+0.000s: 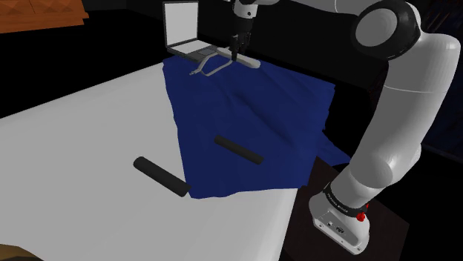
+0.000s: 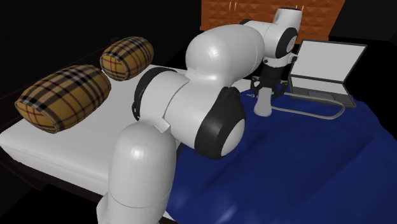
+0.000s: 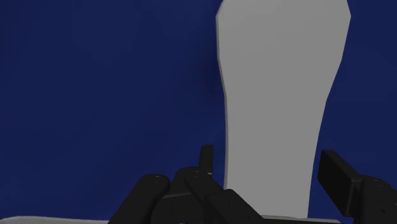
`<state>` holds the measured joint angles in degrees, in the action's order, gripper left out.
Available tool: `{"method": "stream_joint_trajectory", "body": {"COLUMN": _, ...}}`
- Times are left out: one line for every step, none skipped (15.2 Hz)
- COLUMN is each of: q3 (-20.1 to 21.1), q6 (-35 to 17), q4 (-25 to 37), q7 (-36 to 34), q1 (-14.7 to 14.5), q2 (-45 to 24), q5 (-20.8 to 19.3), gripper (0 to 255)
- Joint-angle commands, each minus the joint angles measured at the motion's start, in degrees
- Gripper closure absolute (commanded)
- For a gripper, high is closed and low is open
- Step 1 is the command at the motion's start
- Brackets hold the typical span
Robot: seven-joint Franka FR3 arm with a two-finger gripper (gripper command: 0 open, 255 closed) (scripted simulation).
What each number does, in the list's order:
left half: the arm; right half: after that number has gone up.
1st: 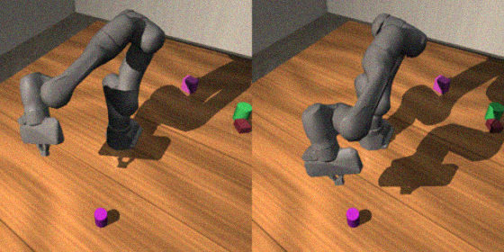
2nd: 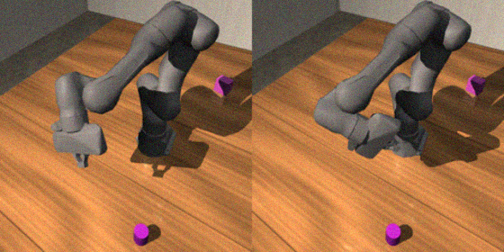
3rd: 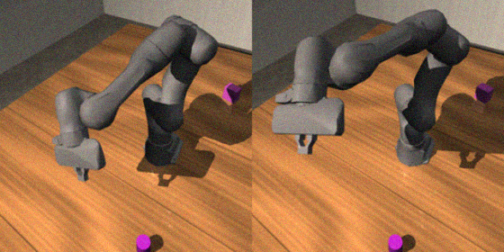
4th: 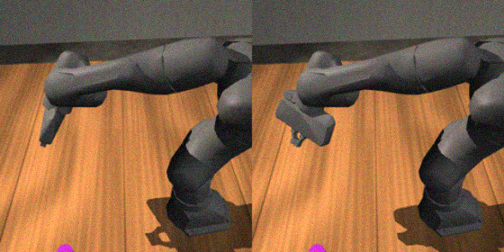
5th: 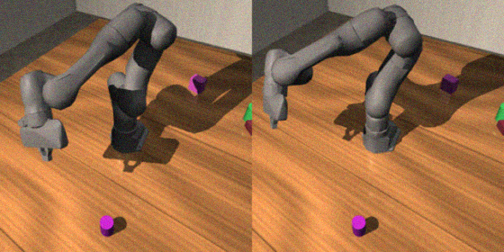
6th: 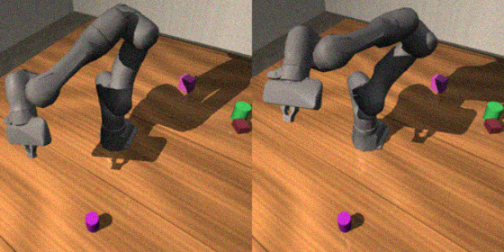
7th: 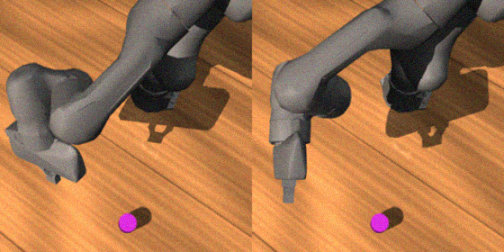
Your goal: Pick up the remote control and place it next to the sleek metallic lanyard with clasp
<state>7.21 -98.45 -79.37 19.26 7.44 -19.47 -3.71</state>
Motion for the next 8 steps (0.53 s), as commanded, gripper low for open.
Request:
{"method": "stream_joint_trajectory", "body": {"q3": -0.87, "q6": 0.46, "q4": 1.42, "q7": 2.79, "q1": 1.80, "q2": -0.83, "q5": 0.21, "gripper": 255}}
{"method": "stream_joint_trajectory", "body": {"q3": -1.25, "q6": 0.77, "q4": 2.44, "q7": 3.95, "q1": 2.55, "q2": -1.50, "q5": 0.27, "gripper": 255}}
{"method": "stream_joint_trajectory", "body": {"q3": -1.61, "q6": 1.11, "q4": 3.56, "q7": 5.10, "q1": 3.30, "q2": -2.24, "q5": 0.34, "gripper": 255}}
{"method": "stream_joint_trajectory", "body": {"q3": -1.85, "q6": 1.37, "q4": 4.37, "q7": 5.86, "q1": 3.80, "q2": -2.78, "q5": 0.38, "gripper": 255}}
{"method": "stream_joint_trajectory", "body": {"q3": -1.85, "q6": 0.55, "q4": 3.45, "q7": 5.84, "q1": 3.83, "q2": -2.68, "q5": 0.38, "gripper": 255}}
{"method": "stream_joint_trajectory", "body": {"q3": -1.85, "q6": -0.27, "q4": 2.54, "q7": 5.82, "q1": 3.86, "q2": -2.59, "q5": 0.39, "gripper": 255}}
{"method": "stream_joint_trajectory", "body": {"q3": -1.86, "q6": -1.08, "q4": 1.67, "q7": 5.80, "q1": 3.88, "q2": -2.52, "q5": 0.39, "gripper": 255}}
{"method": "stream_joint_trajectory", "body": {"q3": -1.86, "q6": -1.86, "q4": 0.86, "q7": 5.78, "q1": 3.90, "q2": -2.50, "q5": 0.38, "gripper": 255}}
